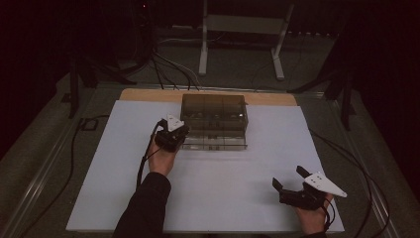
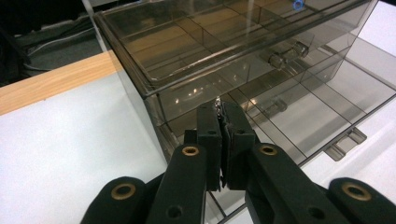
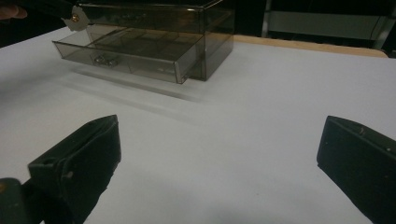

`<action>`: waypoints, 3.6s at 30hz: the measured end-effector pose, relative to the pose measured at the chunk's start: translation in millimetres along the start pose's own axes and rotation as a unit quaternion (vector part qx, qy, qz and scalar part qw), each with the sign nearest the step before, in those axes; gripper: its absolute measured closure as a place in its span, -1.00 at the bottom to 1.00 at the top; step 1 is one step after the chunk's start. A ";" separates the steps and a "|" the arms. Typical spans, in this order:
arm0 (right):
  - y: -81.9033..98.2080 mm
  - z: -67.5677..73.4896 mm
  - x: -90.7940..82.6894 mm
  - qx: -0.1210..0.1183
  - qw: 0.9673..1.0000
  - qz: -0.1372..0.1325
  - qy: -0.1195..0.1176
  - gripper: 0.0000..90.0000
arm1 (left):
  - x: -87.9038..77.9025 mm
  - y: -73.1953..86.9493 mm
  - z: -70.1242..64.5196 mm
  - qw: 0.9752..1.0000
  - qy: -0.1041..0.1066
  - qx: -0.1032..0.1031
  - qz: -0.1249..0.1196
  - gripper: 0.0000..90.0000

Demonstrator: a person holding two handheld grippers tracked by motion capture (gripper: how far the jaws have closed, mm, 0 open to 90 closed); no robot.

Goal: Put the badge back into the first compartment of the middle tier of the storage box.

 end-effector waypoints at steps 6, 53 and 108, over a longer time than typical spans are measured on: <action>0.0 -0.1 0.1 -0.001 1.000 0.000 0.000 -1.00 | 4.4 1.2 -3.0 1.000 0.001 0.004 0.004 0.97; 0.9 -1.4 0.5 -0.002 1.000 0.002 -0.003 -1.00 | 23.0 12.8 0.5 0.998 -0.032 0.035 0.044 0.96; 1.3 -2.4 -0.1 0.001 1.000 0.003 -0.001 -1.00 | 5.3 0.6 -7.7 0.997 0.060 -0.050 -0.009 -0.84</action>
Point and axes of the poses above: each handheld gripper's, and its own axes: x roughly forward along the jaws, y roughly out of its underside, z roughly to its left, the point moved 5 cm from there along x, roughly forward along the jaws, and after that the axes turned 11 degrees about -x, right-handed, at the moved point
